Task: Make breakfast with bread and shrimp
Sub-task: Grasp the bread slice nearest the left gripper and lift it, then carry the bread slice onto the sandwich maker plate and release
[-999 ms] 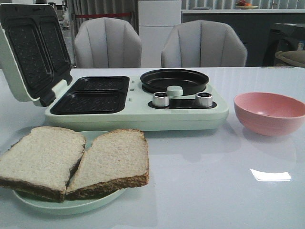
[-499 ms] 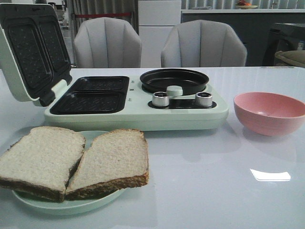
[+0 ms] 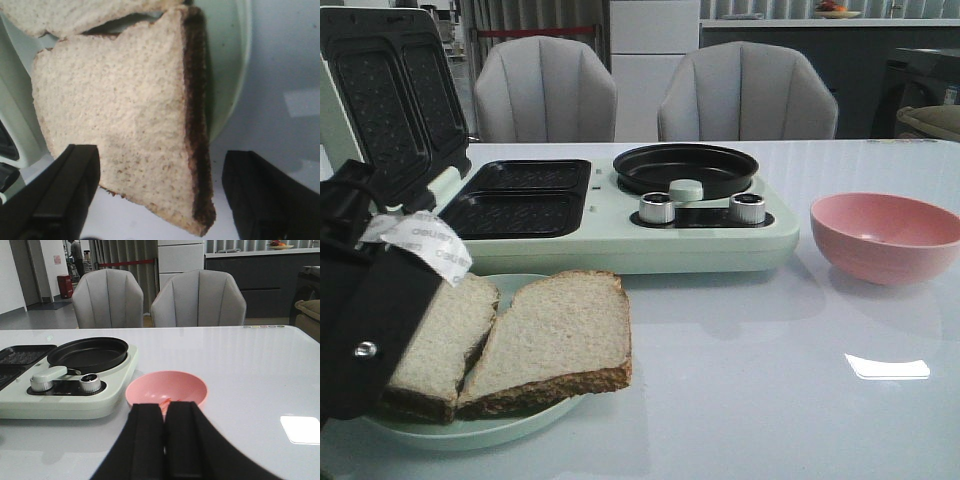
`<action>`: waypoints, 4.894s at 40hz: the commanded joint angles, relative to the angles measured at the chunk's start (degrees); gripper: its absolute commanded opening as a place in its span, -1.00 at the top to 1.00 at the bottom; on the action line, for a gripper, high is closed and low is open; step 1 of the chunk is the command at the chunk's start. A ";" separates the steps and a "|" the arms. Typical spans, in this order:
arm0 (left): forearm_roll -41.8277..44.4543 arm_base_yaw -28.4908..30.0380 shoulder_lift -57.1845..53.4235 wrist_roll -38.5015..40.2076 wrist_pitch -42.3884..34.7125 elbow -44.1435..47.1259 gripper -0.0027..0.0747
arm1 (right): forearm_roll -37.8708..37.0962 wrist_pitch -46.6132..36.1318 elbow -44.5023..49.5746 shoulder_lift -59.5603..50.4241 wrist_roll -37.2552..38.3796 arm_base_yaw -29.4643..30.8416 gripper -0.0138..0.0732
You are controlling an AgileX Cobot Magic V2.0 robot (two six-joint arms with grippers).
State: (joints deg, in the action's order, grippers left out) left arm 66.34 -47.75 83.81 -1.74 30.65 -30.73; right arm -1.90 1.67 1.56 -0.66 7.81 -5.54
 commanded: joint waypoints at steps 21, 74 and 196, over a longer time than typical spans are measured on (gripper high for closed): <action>7.17 4.84 4.22 0.86 1.68 -2.34 0.10 | 0.10 -5.26 -0.25 -1.01 -0.36 0.20 0.37; 13.81 10.13 -14.85 2.32 -8.85 -18.68 0.64 | 0.10 -5.26 -0.25 -1.01 -0.36 0.20 0.37; -62.58 27.03 -3.58 9.57 1.67 -46.39 -0.36 | 0.10 -5.26 -0.25 -1.01 -0.36 0.20 0.37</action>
State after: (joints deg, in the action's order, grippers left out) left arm 9.79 -21.61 85.35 7.14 30.73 -75.75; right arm -1.90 1.67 1.56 -0.66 7.81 -5.54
